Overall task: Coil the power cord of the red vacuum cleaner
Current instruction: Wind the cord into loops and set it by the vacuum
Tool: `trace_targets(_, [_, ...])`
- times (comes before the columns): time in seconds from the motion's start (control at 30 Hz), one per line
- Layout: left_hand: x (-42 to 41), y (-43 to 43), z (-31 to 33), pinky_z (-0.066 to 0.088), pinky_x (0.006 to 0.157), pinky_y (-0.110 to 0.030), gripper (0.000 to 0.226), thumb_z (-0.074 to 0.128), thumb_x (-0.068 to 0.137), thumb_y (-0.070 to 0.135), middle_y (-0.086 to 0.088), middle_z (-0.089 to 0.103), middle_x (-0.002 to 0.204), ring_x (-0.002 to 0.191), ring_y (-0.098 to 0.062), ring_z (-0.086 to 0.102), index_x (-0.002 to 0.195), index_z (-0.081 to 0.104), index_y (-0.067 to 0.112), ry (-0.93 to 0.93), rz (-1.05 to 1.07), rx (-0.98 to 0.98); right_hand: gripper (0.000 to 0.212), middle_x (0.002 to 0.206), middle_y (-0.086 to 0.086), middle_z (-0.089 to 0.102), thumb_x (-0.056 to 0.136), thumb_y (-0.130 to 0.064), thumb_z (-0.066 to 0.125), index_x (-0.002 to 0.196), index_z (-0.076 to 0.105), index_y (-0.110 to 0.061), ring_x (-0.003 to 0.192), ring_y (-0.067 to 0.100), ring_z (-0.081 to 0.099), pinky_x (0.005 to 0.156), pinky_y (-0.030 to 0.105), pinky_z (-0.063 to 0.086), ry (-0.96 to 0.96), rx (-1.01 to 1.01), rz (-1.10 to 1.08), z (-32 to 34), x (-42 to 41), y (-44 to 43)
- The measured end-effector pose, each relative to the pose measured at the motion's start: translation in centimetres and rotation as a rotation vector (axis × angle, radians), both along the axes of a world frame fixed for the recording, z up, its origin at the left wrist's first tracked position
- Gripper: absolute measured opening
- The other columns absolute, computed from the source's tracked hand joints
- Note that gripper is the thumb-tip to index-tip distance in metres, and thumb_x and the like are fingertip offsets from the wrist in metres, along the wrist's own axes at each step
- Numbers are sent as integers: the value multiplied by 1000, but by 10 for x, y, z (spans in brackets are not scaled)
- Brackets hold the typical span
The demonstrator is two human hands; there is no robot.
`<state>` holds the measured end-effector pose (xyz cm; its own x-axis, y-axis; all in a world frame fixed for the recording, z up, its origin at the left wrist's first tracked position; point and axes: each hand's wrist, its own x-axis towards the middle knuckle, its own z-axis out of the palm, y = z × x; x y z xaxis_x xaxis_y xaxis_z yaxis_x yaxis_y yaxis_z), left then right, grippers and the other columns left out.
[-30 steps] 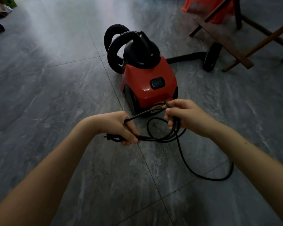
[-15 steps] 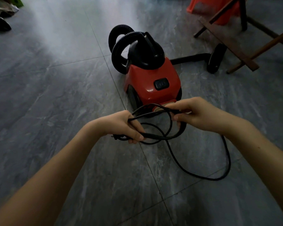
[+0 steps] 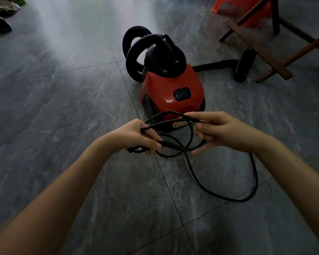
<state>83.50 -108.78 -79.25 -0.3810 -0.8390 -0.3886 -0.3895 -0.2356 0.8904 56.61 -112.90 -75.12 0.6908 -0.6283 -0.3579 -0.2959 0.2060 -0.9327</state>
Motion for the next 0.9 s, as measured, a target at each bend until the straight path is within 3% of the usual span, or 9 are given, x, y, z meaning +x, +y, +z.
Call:
trace_targets(0.17, [0,0,-4,52,66,-24,6,76,80,5,-13,70,70,62,-18,64,86,78,4,-13,-15,22,44,69,-2,47,101,-6,46,141,50,-24,65,9,47,81,49,59,53,-72,2,-3,4,-1])
trace_targets(0.37, [3,-1,-4,52,68,-25,6,76,80,6,-12,69,67,61,-17,64,86,78,4,-19,-22,27,44,81,1,60,102,-11,44,141,49,-33,71,9,57,82,45,59,139,-141,30,-3,3,-4])
trace_targets(0.47, [-1,0,-6,52,68,-25,4,76,81,7,-10,69,66,61,-17,63,84,78,5,-7,-30,26,43,71,-2,53,102,-8,43,141,50,-25,62,8,50,84,41,58,80,-149,-9,-7,4,-5])
trace_targets(0.53, [-4,1,-7,52,69,-25,3,76,81,9,-9,69,66,61,-17,64,83,78,7,0,-35,28,41,66,-6,46,102,-5,42,139,52,-17,61,10,44,78,34,56,1,-125,-58,-9,6,-5])
trace_targets(0.67, [-9,1,-9,52,69,-24,5,77,82,10,-10,71,70,63,-17,65,85,78,7,5,-55,24,36,65,-3,36,102,-8,42,133,57,-13,59,10,34,56,25,38,-52,-111,-130,-9,9,-6])
trace_targets(0.9, [-19,-2,-15,54,66,-22,15,79,79,9,-11,76,75,66,-17,70,93,76,6,-5,16,-80,30,56,-9,36,102,-9,45,126,62,-9,51,7,33,49,22,36,-7,-284,-257,-6,15,-8])
